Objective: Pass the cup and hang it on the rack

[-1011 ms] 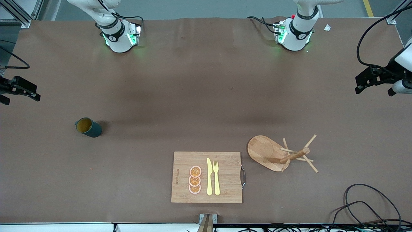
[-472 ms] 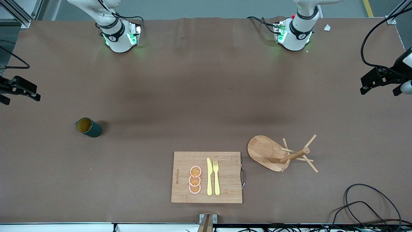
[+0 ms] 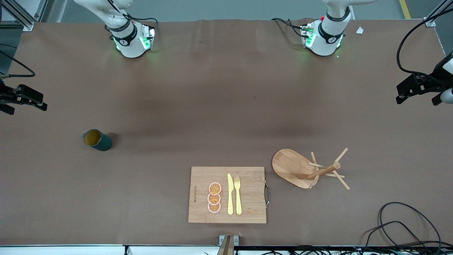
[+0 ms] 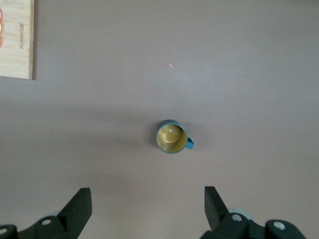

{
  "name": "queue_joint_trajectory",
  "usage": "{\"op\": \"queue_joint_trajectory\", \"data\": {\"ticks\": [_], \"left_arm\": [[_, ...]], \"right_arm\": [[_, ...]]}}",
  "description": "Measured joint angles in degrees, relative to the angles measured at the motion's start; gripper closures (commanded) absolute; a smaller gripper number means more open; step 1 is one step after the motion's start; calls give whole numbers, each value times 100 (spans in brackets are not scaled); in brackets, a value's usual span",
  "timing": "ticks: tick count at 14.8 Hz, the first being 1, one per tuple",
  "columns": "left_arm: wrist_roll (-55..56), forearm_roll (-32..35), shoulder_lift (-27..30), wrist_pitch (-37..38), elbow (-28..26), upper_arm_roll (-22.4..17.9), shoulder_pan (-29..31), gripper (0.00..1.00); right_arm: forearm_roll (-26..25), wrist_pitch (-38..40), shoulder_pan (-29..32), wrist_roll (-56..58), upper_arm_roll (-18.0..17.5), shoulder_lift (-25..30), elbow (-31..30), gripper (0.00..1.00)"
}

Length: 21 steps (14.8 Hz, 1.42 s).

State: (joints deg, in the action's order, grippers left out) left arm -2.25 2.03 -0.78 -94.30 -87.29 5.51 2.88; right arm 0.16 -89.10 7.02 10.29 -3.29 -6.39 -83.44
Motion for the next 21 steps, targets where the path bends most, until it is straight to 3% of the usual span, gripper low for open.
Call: {"op": "queue_joint_trajectory", "data": {"ticks": [3,8,15,19,21], "left_arm": [[0,0,0,-3,2,0,0,0],[0,0,-4,-24,31,-5,14,0],[4,0,-66,-24,26,-1,11,0],[6,0,-72,-24,27,19,7,0],[6,0,-72,-24,27,19,12,0]], "right_arm": [[-12,-248,0,0,0,-13,-551,0],[-17,-1648,0,0,-2,41,-1887,0],[-16,-3182,-39,-4,-17,134,-3222,0],[-14,-4467,-58,-12,-17,136,-4233,0],[-14,-4673,-81,-40,-18,137,-4419,0]]}}
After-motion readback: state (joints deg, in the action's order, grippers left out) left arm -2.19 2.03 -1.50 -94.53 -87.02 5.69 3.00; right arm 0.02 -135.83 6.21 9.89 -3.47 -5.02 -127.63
